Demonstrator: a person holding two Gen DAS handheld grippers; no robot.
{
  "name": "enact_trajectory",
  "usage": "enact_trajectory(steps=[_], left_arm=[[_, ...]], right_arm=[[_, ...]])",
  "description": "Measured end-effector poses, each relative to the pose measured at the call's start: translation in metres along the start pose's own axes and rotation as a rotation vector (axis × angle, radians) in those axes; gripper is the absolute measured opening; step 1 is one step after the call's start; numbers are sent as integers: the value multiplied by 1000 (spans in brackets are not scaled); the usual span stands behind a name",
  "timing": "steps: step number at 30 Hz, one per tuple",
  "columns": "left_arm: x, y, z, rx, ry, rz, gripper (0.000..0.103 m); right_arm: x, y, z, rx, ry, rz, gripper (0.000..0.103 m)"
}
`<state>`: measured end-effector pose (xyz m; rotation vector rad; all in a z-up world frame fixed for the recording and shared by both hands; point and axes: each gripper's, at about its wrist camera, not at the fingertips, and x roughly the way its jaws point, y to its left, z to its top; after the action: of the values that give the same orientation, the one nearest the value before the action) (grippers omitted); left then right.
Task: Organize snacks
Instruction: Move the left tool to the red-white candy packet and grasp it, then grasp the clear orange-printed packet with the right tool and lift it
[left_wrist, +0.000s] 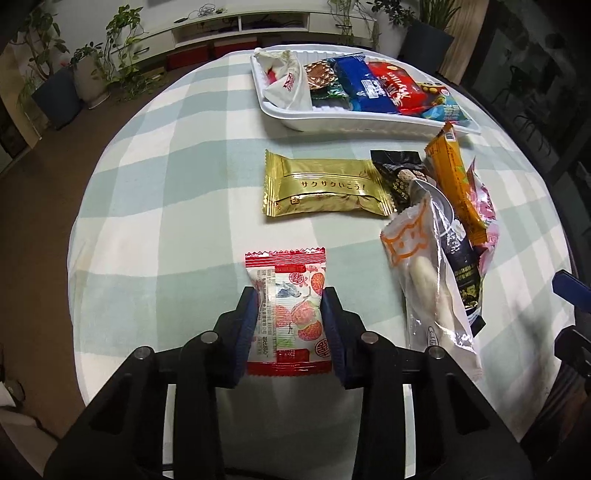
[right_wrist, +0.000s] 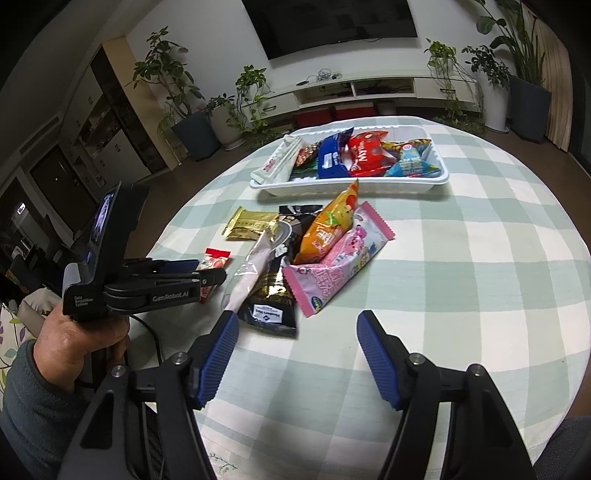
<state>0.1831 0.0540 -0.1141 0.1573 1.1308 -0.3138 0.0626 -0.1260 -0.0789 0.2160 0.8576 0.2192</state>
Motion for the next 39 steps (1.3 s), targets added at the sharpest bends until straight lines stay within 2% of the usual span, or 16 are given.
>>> enact_trajectory(steps=[6, 15, 21, 32, 39], left_arm=[[-4, 2, -8, -7, -13, -29, 31], [-28, 11, -31, -99, -85, -106, 30], [-38, 18, -38, -132, -121, -142, 30], [-41, 24, -43, -155, -139, -172, 30], [-39, 23, -43, -158, -138, -174, 30]], right_arm=[[4, 15, 4, -31, 12, 23, 65], [26, 40, 22, -24, 64, 121, 48], [52, 53, 34, -44, 130, 55, 45], [93, 51, 38, -19, 248, 31, 43], [113, 58, 41, -63, 271, -11, 33]])
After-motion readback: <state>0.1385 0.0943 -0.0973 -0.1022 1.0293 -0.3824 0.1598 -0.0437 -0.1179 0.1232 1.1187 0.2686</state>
